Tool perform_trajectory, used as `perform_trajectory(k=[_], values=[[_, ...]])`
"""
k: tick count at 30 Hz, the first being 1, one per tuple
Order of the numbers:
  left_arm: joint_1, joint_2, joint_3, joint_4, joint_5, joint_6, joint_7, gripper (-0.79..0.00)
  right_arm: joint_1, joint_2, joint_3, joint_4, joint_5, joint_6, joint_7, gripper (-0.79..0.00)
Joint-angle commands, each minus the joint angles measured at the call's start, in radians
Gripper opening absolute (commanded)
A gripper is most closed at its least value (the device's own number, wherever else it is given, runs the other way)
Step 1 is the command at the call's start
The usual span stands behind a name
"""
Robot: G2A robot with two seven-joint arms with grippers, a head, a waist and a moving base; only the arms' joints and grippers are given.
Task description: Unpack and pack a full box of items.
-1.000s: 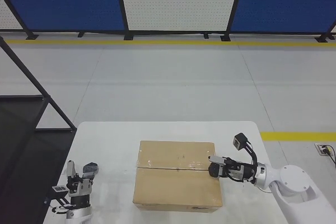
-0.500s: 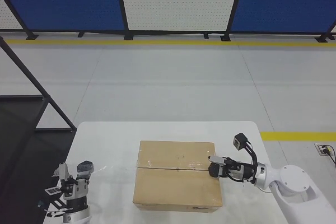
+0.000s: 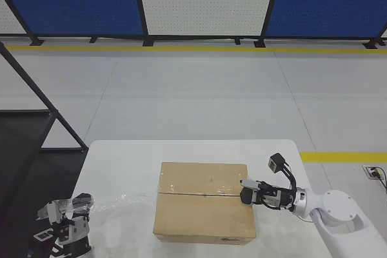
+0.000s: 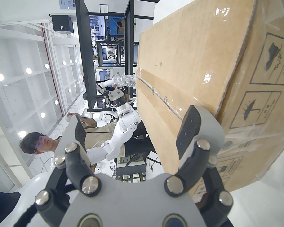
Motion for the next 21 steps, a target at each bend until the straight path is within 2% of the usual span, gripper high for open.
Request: perform_trajectory(k=[1,21], values=[[0.002,-0.005,-0.009,-0.004,-0.001,0.006,-0.007,0.0,0.0,0.0,0.0,0.0,0.0,0.0,0.0,0.0],[-0.046,-0.061,-0.014,-0.085,0.001,0.074,-0.124,0.0,0.0,0.0,0.0,0.0,0.0,0.0,0.0,0.0]])
